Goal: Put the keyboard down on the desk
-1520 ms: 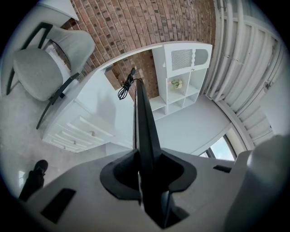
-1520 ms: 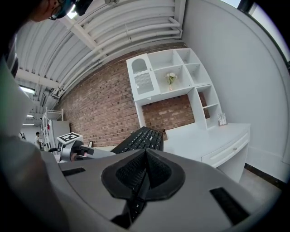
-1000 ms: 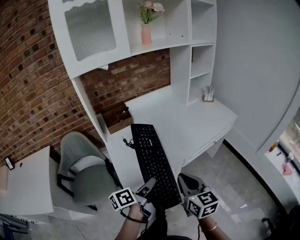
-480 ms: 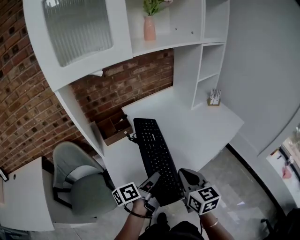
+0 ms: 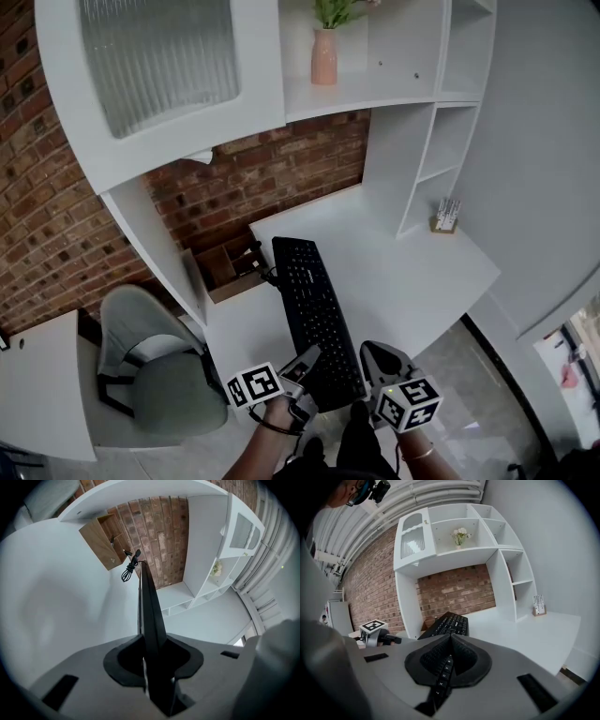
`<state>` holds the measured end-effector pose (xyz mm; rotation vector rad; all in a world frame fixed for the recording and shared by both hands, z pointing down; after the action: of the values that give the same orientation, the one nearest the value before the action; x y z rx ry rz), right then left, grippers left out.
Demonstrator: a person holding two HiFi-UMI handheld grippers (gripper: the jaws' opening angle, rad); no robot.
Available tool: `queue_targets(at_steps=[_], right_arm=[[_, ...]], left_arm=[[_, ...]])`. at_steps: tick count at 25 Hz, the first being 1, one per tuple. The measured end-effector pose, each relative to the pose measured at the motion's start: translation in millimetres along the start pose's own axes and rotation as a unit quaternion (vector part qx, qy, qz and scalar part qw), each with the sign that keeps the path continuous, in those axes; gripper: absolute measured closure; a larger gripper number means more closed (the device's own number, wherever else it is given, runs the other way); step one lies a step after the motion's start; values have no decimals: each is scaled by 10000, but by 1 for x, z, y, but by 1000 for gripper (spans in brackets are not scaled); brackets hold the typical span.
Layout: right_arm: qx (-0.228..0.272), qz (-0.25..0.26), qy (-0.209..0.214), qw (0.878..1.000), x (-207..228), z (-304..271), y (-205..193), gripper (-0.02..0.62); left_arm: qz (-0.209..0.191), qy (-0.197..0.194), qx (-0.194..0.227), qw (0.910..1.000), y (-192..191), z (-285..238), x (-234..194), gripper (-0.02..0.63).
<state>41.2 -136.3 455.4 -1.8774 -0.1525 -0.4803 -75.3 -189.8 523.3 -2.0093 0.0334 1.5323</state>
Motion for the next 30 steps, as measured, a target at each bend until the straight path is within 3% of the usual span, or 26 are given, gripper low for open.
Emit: queue_targets(at_steps=[16,30], right_arm=[[-382,148,738,9964,89,-69,51,589],[-816,192,1279,9882,134,-120,66,589]], left_arm=[[178,620,533,9965,20,-98,-20,495],[364,938,759,9920,33,-167,-43,495]])
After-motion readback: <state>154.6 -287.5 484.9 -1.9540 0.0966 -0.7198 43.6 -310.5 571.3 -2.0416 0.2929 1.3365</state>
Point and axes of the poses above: the fingertips, and each gripper's own axes: z backward along the fingers, x to its right, y out of its top, the point moved 2 cm from there along z, backward along the fingers, and after that the axes turned 11 degrees about -z, right-handed, at the moved point
